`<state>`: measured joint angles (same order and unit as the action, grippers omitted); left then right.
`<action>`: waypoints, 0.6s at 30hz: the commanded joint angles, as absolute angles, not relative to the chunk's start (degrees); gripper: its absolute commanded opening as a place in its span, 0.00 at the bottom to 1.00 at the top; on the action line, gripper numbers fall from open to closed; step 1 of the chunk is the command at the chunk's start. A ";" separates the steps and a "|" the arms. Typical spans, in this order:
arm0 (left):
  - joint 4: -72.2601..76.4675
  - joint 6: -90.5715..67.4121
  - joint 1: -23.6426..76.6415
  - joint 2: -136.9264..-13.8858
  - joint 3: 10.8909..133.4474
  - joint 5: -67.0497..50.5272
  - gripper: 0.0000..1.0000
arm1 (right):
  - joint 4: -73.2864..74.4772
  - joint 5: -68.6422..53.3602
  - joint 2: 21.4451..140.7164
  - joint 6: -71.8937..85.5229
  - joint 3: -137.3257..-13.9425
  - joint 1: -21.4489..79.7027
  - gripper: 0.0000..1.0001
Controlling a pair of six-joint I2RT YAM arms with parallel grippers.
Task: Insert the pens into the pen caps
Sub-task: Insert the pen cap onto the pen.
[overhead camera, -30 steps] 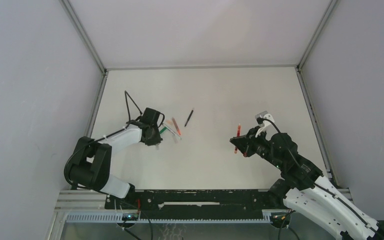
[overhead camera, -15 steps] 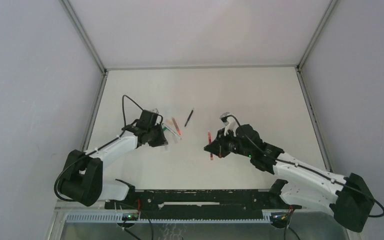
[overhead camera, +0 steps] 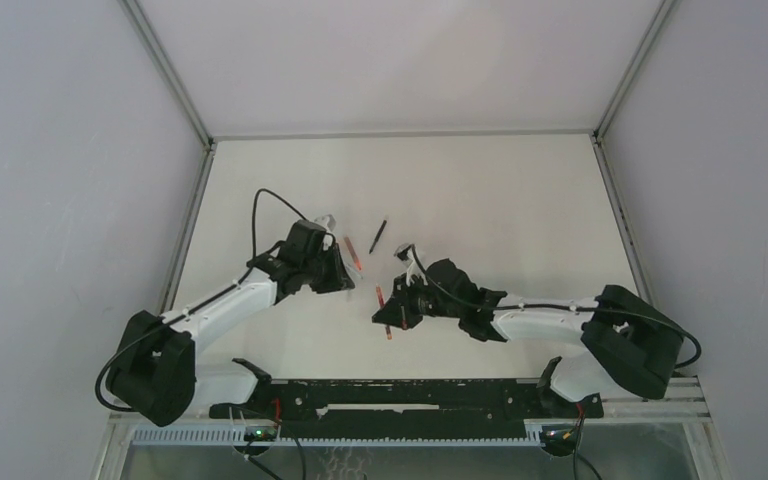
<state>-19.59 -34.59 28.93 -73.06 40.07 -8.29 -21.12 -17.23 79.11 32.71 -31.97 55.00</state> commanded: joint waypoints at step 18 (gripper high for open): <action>-12.69 -39.35 30.76 -61.87 45.58 -13.26 0.23 | -33.44 -19.21 91.23 37.65 -39.86 58.18 0.00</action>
<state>-15.97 -38.06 30.41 -63.81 43.27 -12.05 -29.02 -19.35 91.48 36.42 -36.97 57.78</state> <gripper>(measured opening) 0.229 0.054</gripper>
